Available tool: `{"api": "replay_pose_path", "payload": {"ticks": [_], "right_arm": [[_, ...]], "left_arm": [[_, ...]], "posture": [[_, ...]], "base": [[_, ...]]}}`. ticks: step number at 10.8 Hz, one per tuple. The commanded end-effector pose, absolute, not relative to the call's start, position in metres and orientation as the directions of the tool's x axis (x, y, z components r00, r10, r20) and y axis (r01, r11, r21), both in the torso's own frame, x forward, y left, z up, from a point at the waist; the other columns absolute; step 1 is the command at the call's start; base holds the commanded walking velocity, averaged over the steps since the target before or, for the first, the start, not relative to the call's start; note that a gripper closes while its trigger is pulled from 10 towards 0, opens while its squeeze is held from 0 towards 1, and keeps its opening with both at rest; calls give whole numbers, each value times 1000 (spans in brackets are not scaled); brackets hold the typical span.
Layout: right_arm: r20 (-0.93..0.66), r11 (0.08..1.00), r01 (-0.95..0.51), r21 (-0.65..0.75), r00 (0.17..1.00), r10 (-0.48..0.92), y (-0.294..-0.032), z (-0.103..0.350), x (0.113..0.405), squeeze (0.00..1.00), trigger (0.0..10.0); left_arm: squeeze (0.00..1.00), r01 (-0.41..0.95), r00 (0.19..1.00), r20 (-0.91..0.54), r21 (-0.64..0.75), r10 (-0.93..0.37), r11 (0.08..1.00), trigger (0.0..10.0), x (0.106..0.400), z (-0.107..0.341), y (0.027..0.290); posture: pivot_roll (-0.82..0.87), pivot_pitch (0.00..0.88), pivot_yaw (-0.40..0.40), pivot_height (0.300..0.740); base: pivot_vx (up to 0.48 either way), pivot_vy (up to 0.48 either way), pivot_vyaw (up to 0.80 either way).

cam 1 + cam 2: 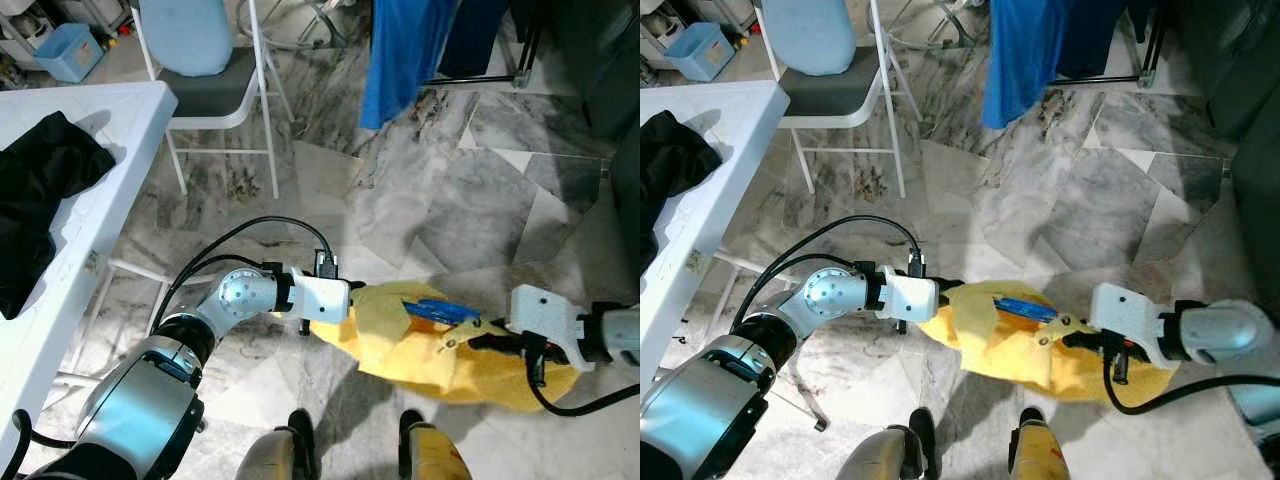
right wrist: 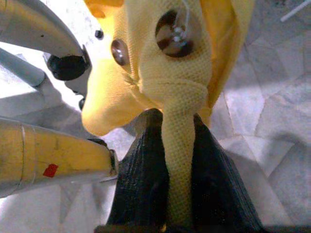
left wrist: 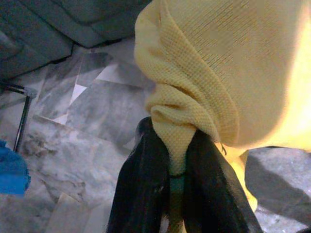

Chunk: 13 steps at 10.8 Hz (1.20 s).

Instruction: Hang hanger

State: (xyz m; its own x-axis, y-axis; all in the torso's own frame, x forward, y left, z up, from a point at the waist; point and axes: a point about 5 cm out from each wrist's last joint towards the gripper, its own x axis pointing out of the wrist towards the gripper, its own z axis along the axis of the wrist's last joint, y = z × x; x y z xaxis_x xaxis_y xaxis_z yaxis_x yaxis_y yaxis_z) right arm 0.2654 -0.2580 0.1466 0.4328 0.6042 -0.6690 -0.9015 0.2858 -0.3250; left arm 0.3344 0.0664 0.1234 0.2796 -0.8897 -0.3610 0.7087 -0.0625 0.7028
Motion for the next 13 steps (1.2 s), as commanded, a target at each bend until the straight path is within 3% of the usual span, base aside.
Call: {"api": "replay_pose_path", "payload": {"ticks": [1, 3, 4, 5, 8, 12, 13], "right_arm": [[-677, 284, -912, -296, 410, 612, -253, 133, 262, 0, 0], [-646, 320, -890, -325, 456, 613, -252, 127, 263, 0, 0], [-644, 323, -889, -326, 459, 612, -252, 126, 263, 0, 0], [-645, 326, -886, -330, 464, 607, -254, 125, 263, 0, 0], [-608, 382, -853, -355, 521, 599, -251, 115, 266, 0, 0], [-546, 633, -690, -351, 700, 461, -250, 81, 271, 0, 0], [-514, 709, -628, -322, 745, 426, -248, 74, 271, 0, 0]], "left_arm": [[0, 691, 272, -295, 722, -916, -27, 0, 333, 129, 63], [0, 689, 283, -276, 725, -918, -5, 0, 332, 127, 61], [0, 706, 275, -277, 709, -920, -2, 941, 331, 125, 62], [1000, 697, 296, -260, 717, -919, 22, 10000, 331, 125, 63], [1000, 663, 400, -118, 722, -909, 199, 10000, 335, 131, 67], [1000, 647, 472, -89, 710, -877, 277, 10000, 331, 118, 82], [1000, 653, 531, -98, 681, -842, 332, 10000, 333, 111, 90]], "posture": [[-232, 286, 198, 740], [-232, 284, 195, 740], [-233, 284, 197, 740], [-236, 287, 199, 740], [-243, 288, 193, 740], [-246, 280, 175, 740], [-249, 278, 172, 740]], "base": [[0, 0, 0], [0, 0, 0], [0, 0, 0], [0, 0, 0], [0, 0, 0], [0, 0, 0], [0, 0, 0]]}}
